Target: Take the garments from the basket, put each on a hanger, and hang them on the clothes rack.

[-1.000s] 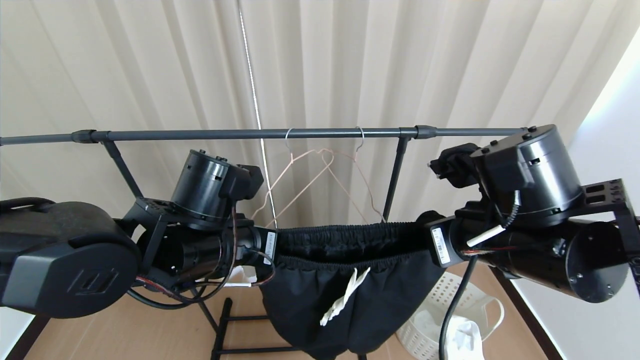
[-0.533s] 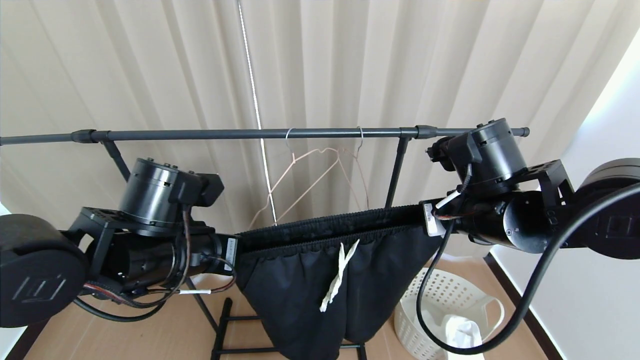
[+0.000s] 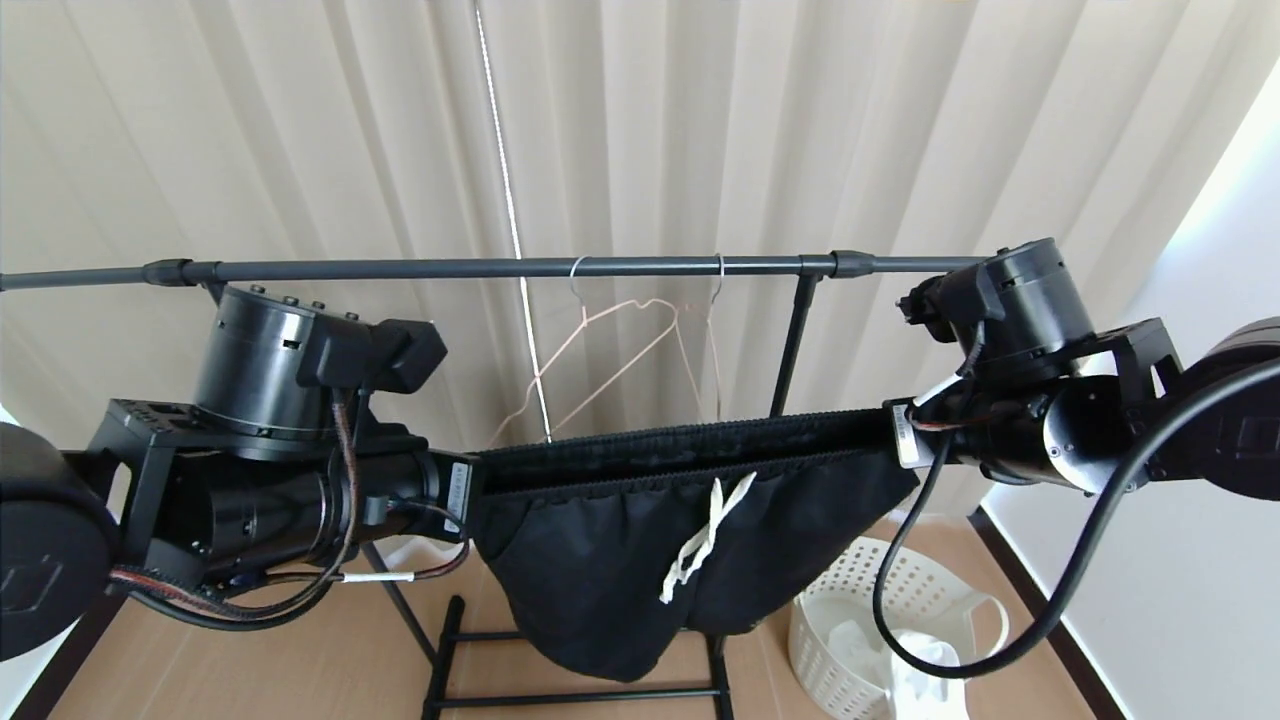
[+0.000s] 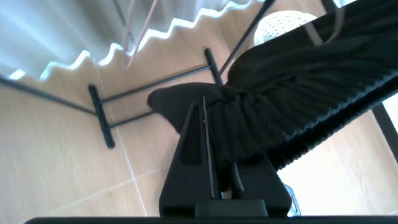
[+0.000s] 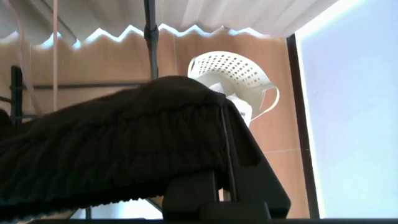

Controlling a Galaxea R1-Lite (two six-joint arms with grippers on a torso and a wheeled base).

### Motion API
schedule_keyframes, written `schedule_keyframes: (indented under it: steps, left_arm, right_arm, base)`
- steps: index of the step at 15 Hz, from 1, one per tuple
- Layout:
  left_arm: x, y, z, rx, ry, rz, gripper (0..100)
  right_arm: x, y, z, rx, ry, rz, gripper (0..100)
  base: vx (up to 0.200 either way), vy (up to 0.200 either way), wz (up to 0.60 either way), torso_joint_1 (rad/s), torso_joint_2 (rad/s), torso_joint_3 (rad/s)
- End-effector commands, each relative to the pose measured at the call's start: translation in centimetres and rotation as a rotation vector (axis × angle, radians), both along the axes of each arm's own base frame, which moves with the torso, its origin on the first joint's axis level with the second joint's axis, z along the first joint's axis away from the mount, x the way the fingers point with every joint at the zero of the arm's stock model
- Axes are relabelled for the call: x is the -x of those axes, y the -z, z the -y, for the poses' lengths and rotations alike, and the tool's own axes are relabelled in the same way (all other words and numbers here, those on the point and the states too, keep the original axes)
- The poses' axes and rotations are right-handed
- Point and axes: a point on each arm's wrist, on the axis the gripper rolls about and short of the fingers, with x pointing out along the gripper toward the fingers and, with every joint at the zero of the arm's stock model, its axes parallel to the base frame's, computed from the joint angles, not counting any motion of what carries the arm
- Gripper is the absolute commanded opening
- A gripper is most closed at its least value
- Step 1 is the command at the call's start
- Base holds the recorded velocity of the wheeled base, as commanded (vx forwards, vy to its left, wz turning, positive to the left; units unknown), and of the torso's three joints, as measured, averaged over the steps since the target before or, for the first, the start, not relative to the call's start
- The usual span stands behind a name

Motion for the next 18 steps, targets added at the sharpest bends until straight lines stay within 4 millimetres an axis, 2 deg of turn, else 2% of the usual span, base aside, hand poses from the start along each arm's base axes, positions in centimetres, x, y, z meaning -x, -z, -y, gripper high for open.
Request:
schedule_keyframes:
  steps: [1, 4, 5, 6, 9, 13, 18]
  left_arm:
    - [-2.1, -0.2, 3.1, 0.004, 0.056, 0.014, 0]
    - [-6.7, -2.2, 6.2, 0.041, 0.072, 0.102, 0]
    - [-6.8, -2.2, 6.3, 0.042, 0.072, 0.105, 0]
    - [-9.2, -2.7, 7.8, 0.057, 0.072, 0.133, 0]
    - [-11.7, -3.8, 9.2, 0.089, 0.070, 0.180, 0]
    - [-12.8, -4.7, 9.9, 0.131, 0.094, 0.218, 0]
    - [-13.8, -6.0, 9.7, 0.169, 0.093, 0.266, 0]
  right_arm:
    - [2.7, -0.5, -0.4, -0.007, -0.063, 0.006, 0]
    - [7.0, -0.5, -1.5, 0.007, -0.204, 0.001, 0]
    - [7.1, -0.5, -1.5, 0.009, -0.207, -0.002, 0]
    - [9.3, 0.0, -2.1, 0.032, -0.292, -0.029, 0]
    - [11.3, 0.7, -4.0, 0.036, -0.422, -0.064, 0]
    - [12.6, 1.1, -7.4, 0.004, -0.516, -0.072, 0]
    - [13.2, 0.8, -11.4, -0.084, -0.542, -0.070, 0]
  base:
    - [0.000, 0.000, 0.00, 0.000, 0.00, 0.000]
    - [0.000, 0.000, 0.00, 0.000, 0.00, 0.000]
    - [0.000, 0.000, 0.00, 0.000, 0.00, 0.000]
    - [0.000, 0.000, 0.00, 0.000, 0.00, 0.000]
    - [0.000, 0.000, 0.00, 0.000, 0.00, 0.000]
    - [0.000, 0.000, 0.00, 0.000, 0.00, 0.000]
    - [0.000, 0.000, 0.00, 0.000, 0.00, 0.000]
